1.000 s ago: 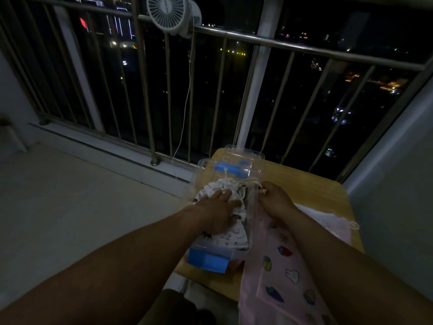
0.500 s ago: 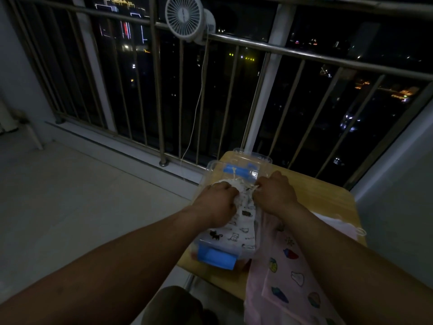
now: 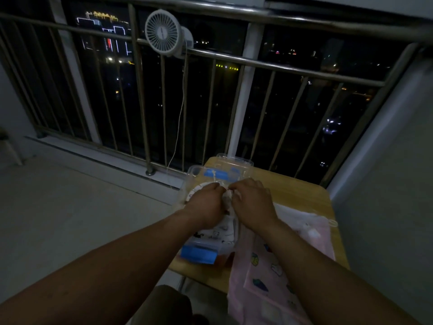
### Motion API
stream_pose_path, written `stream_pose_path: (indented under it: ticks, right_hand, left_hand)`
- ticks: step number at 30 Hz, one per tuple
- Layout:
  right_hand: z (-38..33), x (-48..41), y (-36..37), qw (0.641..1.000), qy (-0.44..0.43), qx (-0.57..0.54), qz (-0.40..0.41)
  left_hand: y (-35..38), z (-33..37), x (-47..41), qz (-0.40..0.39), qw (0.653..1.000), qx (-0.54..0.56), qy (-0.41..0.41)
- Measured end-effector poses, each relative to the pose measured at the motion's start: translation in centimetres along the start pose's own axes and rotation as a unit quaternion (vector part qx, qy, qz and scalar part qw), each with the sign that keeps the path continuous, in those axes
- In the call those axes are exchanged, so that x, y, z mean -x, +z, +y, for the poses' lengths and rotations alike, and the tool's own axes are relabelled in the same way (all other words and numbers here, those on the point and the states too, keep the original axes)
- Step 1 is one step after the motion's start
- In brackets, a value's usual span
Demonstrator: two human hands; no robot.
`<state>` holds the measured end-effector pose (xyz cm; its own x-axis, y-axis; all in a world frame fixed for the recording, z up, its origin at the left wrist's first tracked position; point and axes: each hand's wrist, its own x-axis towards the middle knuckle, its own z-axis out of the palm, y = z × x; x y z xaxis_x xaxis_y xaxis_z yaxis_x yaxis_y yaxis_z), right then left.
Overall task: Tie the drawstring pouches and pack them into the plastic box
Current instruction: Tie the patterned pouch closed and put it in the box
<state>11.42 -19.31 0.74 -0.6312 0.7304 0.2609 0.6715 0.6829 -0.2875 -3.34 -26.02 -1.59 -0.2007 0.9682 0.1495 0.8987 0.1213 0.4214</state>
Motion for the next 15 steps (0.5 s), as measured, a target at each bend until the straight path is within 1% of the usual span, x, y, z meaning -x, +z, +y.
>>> stream_pose_path:
  ticks: [2, 5, 7, 9, 11, 13, 15]
  right_hand:
    - [1.7, 1.7, -0.2, 0.996, 0.042, -0.055, 0.053]
    - [6.2, 4.8, -0.8, 0.985, 0.118, -0.103, 0.068]
    - [9.1, 6.7, -1.6, 0.977, 0.162, -0.119, 0.066]
    - [11.9, 8.6, -2.4, 0.970, 0.202, -0.123, 0.061]
    - [14.5, 10.5, -2.8, 0.950, 0.273, -0.146, 0.053]
    - [16.9, 11.9, -2.4, 0.926, 0.339, -0.160, 0.041]
    - [19.0, 13.2, -1.5, 0.917, 0.365, -0.161, 0.028]
  left_hand:
    - [-0.3, 1.2, 0.0, 0.039, 0.999, -0.001, 0.009]
    - [-0.3, 4.6, -0.1, 0.080, 0.996, 0.021, 0.035]
    - [0.2, 6.8, -0.4, 0.085, 0.995, 0.021, 0.048]
    - [1.4, 9.1, -0.8, 0.072, 0.996, 0.023, 0.050]
    - [3.0, 11.2, -1.0, 0.042, 0.996, 0.069, 0.032]
    - [4.9, 12.7, -1.0, -0.011, 0.993, 0.121, 0.001]
    - [7.8, 13.3, -1.0, -0.070, 0.982, 0.164, -0.058]
